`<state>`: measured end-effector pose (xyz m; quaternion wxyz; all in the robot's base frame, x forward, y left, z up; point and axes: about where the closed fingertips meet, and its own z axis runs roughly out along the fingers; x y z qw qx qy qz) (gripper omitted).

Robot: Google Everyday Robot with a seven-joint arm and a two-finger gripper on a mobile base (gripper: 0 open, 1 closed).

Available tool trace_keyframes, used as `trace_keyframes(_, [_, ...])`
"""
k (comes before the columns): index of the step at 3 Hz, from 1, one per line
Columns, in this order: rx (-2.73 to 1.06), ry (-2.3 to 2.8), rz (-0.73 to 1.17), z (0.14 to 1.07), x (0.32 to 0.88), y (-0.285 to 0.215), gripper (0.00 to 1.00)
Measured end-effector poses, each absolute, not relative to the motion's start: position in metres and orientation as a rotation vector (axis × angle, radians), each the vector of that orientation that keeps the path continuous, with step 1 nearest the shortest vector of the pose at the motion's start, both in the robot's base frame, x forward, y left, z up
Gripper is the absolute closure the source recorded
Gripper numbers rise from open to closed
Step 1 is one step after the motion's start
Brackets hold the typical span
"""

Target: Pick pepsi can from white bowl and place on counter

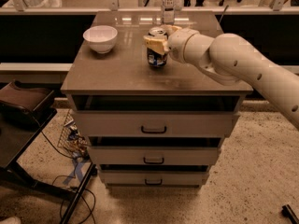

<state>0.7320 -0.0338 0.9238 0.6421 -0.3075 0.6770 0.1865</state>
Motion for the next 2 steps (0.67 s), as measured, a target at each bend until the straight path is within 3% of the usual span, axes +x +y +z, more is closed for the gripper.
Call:
trace_keyframes(1, [-0.703,1.542,0.428,0.9238,0.7318,-0.0313,0.00])
trace_keyframes(2, [-0.703,1.542,0.428,0.9238,0.7318,-0.0312,0.00])
